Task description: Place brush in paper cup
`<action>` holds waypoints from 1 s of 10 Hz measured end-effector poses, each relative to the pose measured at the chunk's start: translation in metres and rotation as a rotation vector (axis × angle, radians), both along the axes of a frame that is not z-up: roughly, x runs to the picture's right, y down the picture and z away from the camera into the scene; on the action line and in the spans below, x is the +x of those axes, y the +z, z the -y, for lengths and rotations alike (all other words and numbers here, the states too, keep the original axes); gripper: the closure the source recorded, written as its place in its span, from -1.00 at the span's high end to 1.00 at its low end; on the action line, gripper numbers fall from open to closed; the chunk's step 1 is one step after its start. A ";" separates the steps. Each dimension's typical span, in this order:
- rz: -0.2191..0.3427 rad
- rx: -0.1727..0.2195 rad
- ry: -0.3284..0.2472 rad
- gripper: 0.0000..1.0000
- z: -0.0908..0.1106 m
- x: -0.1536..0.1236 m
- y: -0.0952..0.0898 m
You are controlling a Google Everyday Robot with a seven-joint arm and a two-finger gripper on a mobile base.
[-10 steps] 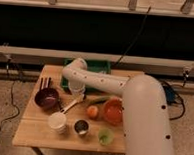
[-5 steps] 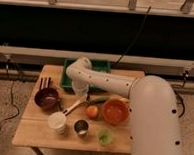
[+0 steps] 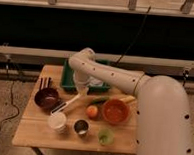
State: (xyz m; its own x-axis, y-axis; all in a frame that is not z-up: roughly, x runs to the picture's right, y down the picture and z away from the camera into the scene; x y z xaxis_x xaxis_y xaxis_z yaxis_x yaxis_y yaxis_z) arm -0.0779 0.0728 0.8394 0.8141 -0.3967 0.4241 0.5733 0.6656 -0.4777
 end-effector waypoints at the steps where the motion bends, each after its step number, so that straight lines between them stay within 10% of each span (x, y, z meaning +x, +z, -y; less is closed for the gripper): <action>1: 0.007 -0.004 0.006 -1.00 0.004 -0.002 -0.006; 10: 0.150 -0.082 -0.027 -1.00 -0.028 -0.037 -0.102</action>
